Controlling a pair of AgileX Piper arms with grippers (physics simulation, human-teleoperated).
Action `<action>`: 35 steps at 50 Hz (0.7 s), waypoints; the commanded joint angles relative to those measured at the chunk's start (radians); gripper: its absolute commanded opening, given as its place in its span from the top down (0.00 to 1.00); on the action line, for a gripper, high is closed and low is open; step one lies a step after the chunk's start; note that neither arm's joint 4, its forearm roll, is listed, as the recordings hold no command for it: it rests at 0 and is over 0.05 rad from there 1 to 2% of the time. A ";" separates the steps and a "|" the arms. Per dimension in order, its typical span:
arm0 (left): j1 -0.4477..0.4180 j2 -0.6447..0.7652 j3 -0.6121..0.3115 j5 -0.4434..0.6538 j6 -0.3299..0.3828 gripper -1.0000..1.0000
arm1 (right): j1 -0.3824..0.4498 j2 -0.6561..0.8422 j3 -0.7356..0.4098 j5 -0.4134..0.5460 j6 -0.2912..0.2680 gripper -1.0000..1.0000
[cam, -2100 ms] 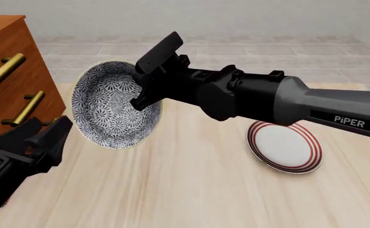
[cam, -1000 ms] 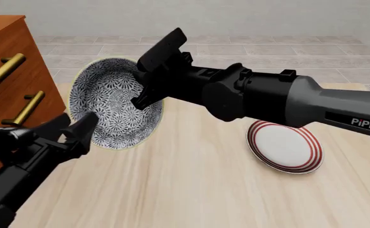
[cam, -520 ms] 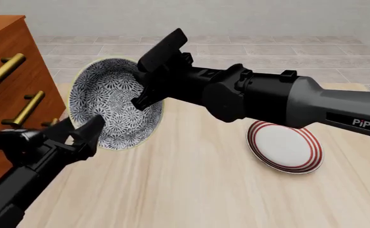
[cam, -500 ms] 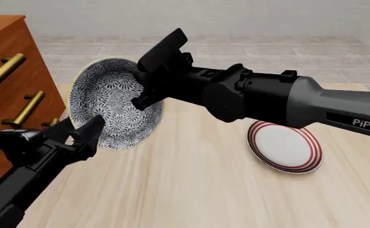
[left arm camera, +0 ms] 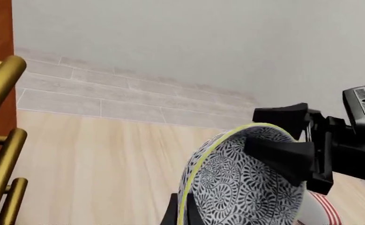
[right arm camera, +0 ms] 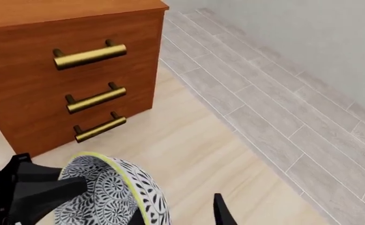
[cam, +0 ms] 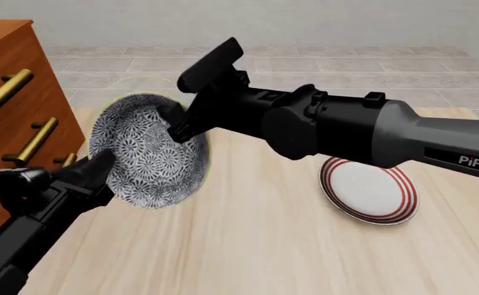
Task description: Put the bowl on top of the cabinet.
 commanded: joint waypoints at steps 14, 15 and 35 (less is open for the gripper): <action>0.014 -0.027 -0.015 0.032 -0.001 1.00 | 0.025 -0.028 0.009 0.004 0.009 0.00; 0.014 -0.028 -0.016 0.033 0.001 1.00 | 0.024 -0.031 0.010 0.005 0.008 0.00; 0.016 -0.045 -0.034 0.062 0.017 1.00 | 0.051 -0.120 0.032 0.035 -0.004 0.00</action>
